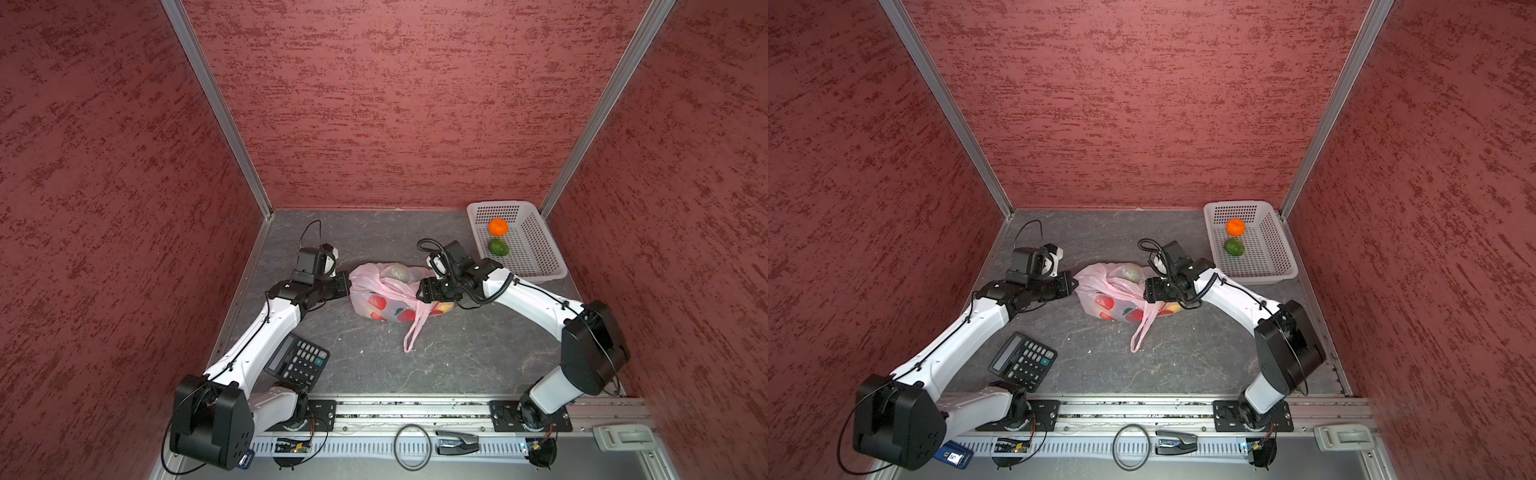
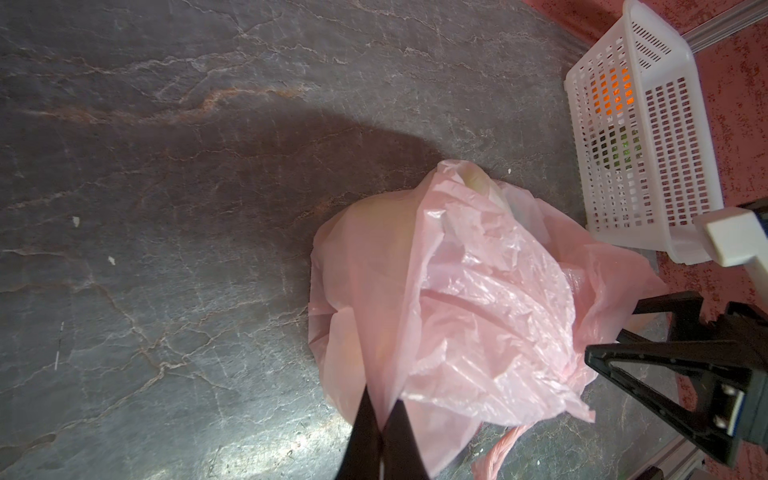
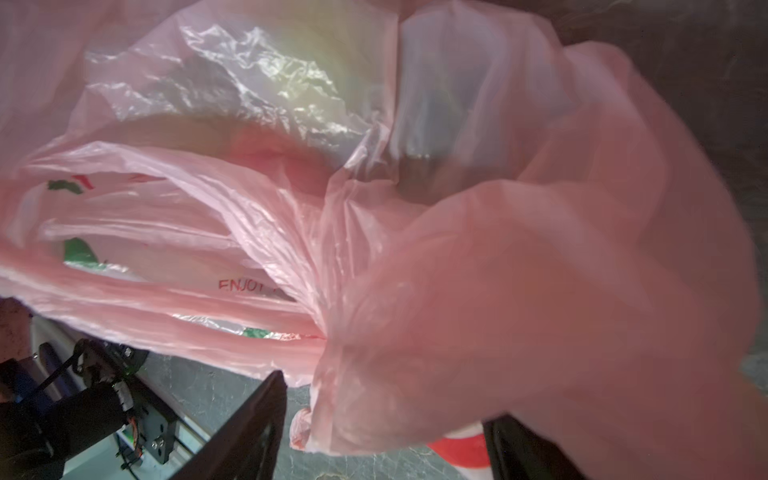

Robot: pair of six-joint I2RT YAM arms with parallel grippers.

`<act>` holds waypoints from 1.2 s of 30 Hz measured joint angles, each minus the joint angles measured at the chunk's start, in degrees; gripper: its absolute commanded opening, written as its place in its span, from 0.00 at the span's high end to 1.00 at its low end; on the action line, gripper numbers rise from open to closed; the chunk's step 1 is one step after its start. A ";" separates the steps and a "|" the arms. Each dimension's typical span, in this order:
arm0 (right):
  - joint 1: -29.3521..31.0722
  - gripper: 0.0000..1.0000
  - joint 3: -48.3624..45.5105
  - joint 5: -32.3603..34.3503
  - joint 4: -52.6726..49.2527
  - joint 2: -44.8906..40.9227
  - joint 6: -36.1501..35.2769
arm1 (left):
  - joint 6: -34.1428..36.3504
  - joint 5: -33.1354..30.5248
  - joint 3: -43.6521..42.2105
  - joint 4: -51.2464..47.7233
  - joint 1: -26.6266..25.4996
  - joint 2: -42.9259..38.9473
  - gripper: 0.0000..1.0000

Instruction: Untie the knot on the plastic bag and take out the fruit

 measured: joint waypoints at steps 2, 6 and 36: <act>0.00 0.78 0.07 1.90 0.11 0.00 0.59 | 0.00 0.00 -0.55 0.04 0.00 -0.61 1.00; 0.00 1.00 0.79 3.72 0.22 0.70 1.42 | 0.00 -0.02 -1.79 0.04 0.00 -1.46 1.00; -1.60 1.00 8.96 -9.33 -2.16 -5.97 2.05 | 5.27 -15.06 9.05 -1.75 -16.87 8.00 0.00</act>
